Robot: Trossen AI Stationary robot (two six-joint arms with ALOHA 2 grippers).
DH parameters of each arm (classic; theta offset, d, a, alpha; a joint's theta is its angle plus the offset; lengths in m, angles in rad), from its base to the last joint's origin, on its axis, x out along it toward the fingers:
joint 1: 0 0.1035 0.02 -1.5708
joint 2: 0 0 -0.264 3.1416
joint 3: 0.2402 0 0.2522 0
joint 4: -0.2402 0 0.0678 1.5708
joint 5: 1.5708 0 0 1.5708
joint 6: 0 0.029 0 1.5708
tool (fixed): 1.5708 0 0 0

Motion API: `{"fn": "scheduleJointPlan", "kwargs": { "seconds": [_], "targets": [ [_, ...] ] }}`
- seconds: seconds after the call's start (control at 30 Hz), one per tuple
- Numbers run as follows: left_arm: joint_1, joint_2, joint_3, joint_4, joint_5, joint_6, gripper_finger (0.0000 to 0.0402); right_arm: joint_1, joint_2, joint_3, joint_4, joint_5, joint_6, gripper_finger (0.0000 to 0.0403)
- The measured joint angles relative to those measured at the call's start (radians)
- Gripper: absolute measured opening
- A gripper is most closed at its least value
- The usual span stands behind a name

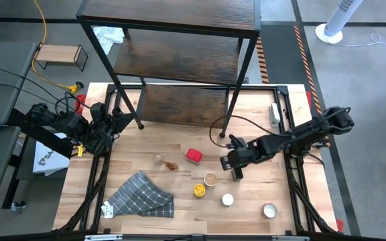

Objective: Shelf spices
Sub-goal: Adjust the seasoning bottles and cans

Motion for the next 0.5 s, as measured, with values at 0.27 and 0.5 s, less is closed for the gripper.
{"fn": "scheduleJointPlan", "kwargs": {
  "seconds": [0.27,0.5],
  "targets": [
    [0.000,0.000,0.000,-0.012,-0.007,0.000,0.0000,-0.015,0.097,0.281,0.088,0.145,-0.207,0.0000],
    [0.000,0.000,0.000,-0.015,-0.010,0.000,0.0000,-0.031,0.362,0.602,0.014,0.024,-0.472,0.0000]
  ]
}}
